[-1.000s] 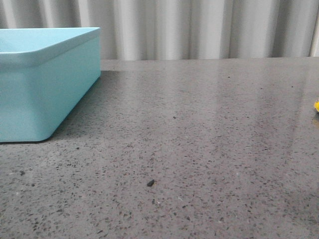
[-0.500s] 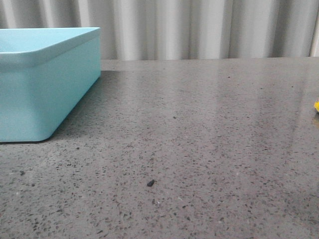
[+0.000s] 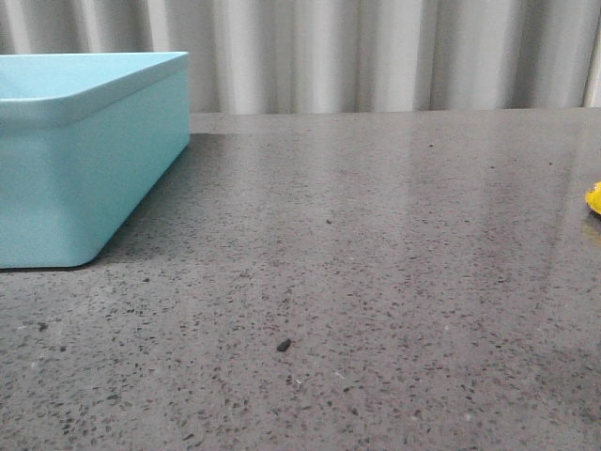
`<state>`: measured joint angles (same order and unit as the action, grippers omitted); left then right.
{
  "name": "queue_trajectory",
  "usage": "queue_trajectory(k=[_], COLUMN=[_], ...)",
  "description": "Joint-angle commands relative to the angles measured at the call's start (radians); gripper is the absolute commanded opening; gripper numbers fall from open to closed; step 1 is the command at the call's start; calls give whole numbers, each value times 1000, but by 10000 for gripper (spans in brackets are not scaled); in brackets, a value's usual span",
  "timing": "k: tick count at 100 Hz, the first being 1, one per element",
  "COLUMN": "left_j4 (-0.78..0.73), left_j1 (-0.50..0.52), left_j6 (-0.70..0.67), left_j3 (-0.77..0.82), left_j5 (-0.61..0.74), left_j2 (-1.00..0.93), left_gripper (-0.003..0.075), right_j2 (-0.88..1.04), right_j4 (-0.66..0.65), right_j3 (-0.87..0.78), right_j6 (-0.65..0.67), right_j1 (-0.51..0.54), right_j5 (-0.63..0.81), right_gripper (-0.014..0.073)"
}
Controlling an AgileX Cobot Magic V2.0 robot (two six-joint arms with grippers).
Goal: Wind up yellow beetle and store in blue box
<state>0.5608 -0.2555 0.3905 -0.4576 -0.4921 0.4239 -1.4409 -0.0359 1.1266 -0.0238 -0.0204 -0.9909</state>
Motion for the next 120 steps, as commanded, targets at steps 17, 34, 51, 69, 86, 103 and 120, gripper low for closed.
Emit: queue_trajectory(k=[17, 34, 51, 69, 86, 103, 120], left_j4=[18, 18, 18, 18, 18, 18, 18], left_j1=[-9, -9, -9, -9, -9, -9, -9], left_j6=[-3, -3, -3, -3, -3, -3, -3], left_j3=[-36, -36, -36, -36, -36, -36, -36], left_j5=[58, 61, 62, 62, 60, 57, 57], left_j2=[14, 14, 14, 14, 14, 14, 14], left_gripper=[-21, -21, -21, -21, -21, -21, -21], right_j2=[4, 4, -24, -46, -46, -31, 74], right_j4=[-8, -15, -62, -164, -302, -300, -256], right_j3=[17, 17, 16, -4, -11, -11, 43], right_j6=[4, 4, 4, 52, 124, 124, 122], right_j1=[8, 8, 8, 8, 45, 113, 84], right_j5=[26, 31, 4, -17, -64, -67, -24], right_gripper=[-53, -53, -53, -53, -53, -53, -53])
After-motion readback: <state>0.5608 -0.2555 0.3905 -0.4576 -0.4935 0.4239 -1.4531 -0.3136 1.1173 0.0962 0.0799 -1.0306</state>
